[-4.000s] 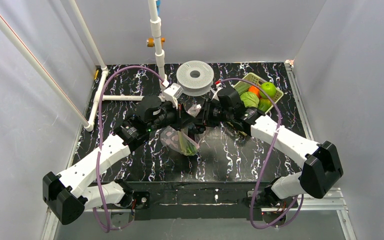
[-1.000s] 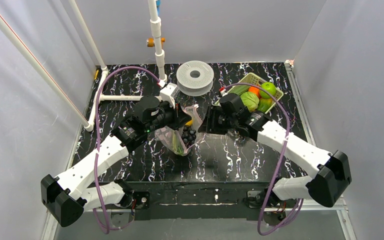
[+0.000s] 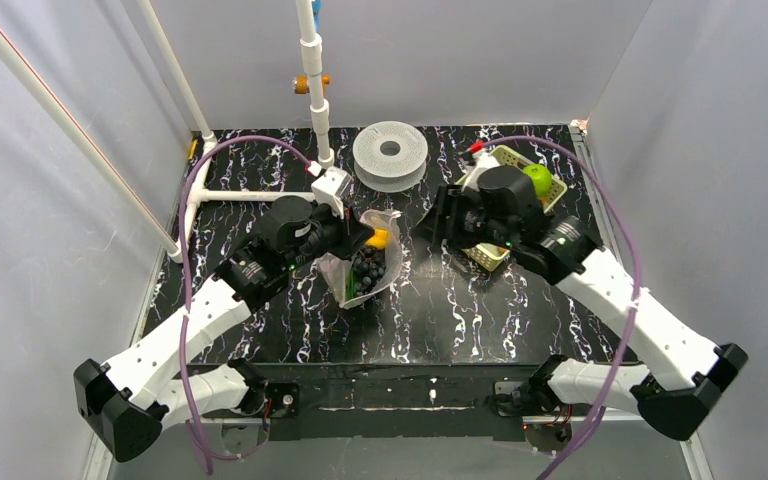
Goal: Place the food in the zip-top bag and seal the zipper
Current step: Adjust the zipper food storage bag at the center of the board, then pick up the fake vegetable from the bin.
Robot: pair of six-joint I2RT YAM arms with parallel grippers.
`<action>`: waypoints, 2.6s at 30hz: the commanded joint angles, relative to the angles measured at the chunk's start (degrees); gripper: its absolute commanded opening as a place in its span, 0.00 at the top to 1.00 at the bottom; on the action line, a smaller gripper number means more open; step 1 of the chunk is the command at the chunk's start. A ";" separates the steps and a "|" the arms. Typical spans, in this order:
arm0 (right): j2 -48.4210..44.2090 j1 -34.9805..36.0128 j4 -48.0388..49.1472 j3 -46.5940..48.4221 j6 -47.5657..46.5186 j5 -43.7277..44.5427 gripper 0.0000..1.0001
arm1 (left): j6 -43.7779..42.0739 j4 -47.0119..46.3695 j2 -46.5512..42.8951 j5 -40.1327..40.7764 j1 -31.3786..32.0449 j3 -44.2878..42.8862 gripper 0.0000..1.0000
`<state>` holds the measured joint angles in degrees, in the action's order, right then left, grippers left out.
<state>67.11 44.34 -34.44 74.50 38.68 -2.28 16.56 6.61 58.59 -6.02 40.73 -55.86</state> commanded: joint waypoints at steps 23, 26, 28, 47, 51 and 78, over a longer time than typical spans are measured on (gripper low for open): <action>10.44 -26.14 0.07 -1.70 -6.27 20.11 0.02 | 1.67 -0.71 1.38 -2.71 0.13 -1.85 1.00; 16.81 -26.92 -0.91 1.71 -7.31 20.99 0.02 | 1.83 -0.89 1.03 -2.81 0.07 -1.80 1.00; 20.85 -27.24 -2.14 4.37 -7.84 21.48 0.02 | 1.81 -0.82 1.07 -2.72 0.13 -1.82 1.00; 40.29 -29.13 -0.03 13.83 -15.72 30.62 0.02 | 2.16 -0.82 0.48 -3.56 0.07 -1.93 1.00; 42.87 -29.22 0.28 14.60 -16.32 30.75 0.02 | 2.25 -0.89 0.57 -3.65 0.05 -1.93 1.00; 35.77 -30.09 10.14 7.15 -20.86 20.66 0.57 | 2.86 -0.72 2.22 -4.81 -0.01 -2.26 1.00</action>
<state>108.38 14.37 -28.34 83.15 18.98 20.16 19.11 7.33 60.97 -9.91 40.73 -55.88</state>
